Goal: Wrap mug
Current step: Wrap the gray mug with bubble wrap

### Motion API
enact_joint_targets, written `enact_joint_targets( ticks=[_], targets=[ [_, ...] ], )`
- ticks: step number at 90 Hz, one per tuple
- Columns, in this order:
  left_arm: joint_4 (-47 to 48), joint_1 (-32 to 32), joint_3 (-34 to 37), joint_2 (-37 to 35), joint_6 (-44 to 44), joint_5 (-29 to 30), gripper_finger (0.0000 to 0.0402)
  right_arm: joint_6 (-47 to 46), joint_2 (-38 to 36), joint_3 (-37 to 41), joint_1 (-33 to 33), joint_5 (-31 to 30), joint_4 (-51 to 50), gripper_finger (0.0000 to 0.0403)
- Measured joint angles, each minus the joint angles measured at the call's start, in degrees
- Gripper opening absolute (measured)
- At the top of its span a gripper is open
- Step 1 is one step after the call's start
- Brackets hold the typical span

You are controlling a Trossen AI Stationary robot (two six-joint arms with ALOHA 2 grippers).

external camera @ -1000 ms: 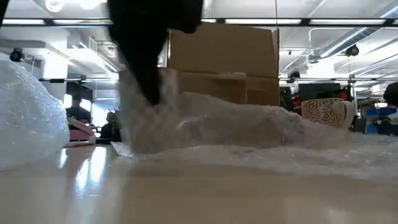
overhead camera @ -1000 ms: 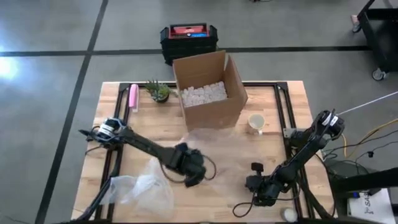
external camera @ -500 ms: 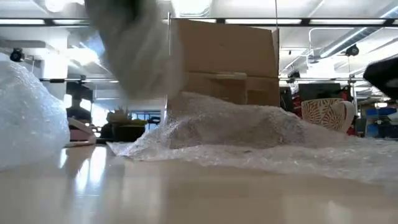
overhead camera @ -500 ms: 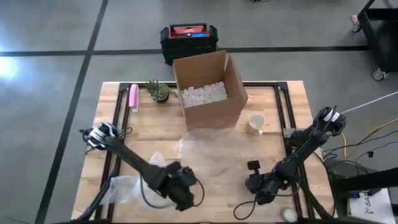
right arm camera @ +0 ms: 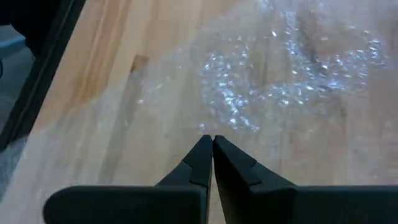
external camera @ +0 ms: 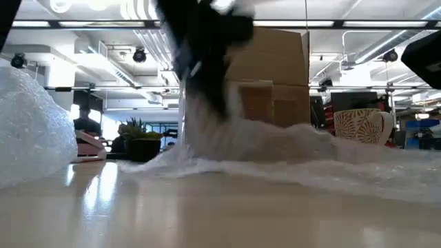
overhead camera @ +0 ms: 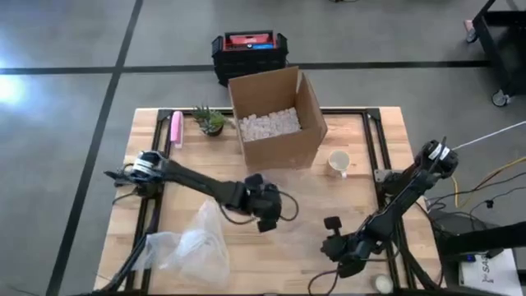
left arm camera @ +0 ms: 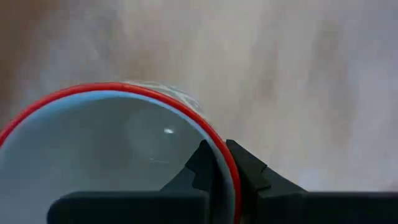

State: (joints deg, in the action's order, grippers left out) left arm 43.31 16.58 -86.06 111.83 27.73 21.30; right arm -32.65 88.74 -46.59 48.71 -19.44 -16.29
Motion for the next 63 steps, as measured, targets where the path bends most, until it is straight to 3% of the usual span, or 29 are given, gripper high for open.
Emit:
enact_joint_targets(
  ticks=[6,21,45,63],
  targets=[
    [-0.5,0.8,0.8,-0.9,3.3,-3.6,0.0004,-0.3,-0.2,0.0,0.0,0.2,-0.2,0.0],
    [2.3,5.4,3.0,-1.6,11.9,-2.5,0.0004,-1.6,-0.6,0.0,0.5,4.5,-3.6,0.0],
    [8.6,13.9,3.1,-2.0,30.0,-2.4,0.0004,-15.1,-1.4,0.0,1.7,14.3,-14.5,0.0],
    [7.7,16.9,3.5,-5.1,38.3,-1.9,0.0004,-18.1,0.0,0.7,2.0,12.6,-22.4,0.0]
  ],
)
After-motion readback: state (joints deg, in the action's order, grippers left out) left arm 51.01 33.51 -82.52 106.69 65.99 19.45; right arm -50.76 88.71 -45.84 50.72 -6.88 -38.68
